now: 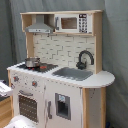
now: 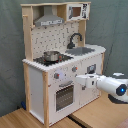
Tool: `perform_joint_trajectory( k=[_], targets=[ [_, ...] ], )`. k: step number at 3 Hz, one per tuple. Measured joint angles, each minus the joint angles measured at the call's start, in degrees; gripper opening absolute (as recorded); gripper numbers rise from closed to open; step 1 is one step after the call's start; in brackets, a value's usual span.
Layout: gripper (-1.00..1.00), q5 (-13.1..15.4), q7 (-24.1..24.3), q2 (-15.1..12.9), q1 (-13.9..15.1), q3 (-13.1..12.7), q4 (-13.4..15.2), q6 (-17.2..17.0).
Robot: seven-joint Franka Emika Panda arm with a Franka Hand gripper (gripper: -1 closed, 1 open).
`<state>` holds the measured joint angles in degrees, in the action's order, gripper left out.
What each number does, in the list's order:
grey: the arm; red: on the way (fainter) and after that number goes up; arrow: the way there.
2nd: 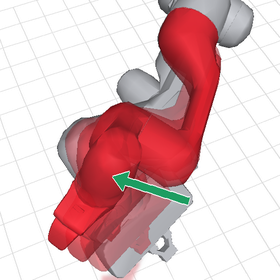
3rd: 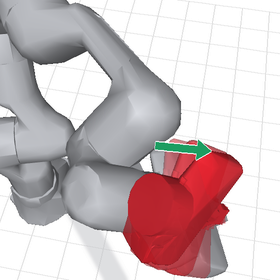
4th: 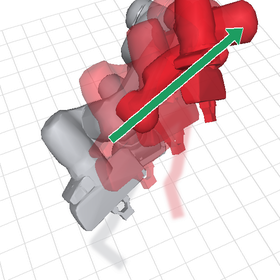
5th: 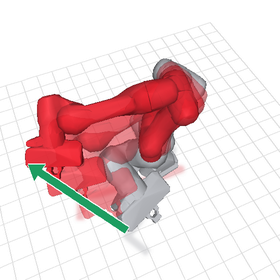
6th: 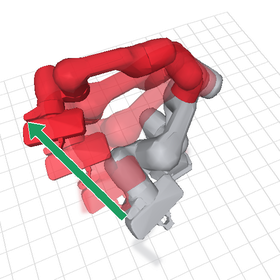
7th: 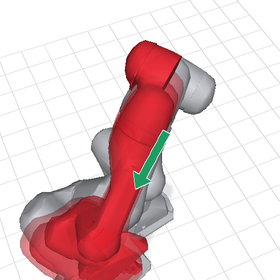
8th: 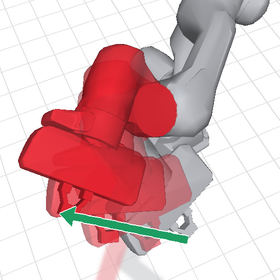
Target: Play with the kitchen
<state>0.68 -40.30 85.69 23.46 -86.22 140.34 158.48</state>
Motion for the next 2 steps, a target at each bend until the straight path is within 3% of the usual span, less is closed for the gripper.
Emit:
perform_joint_trajectory(
  k=[2],
  targets=[
    [1.0,-0.07,0.29,-1.04,5.03,-2.2,0.67,10.68]
  ],
)
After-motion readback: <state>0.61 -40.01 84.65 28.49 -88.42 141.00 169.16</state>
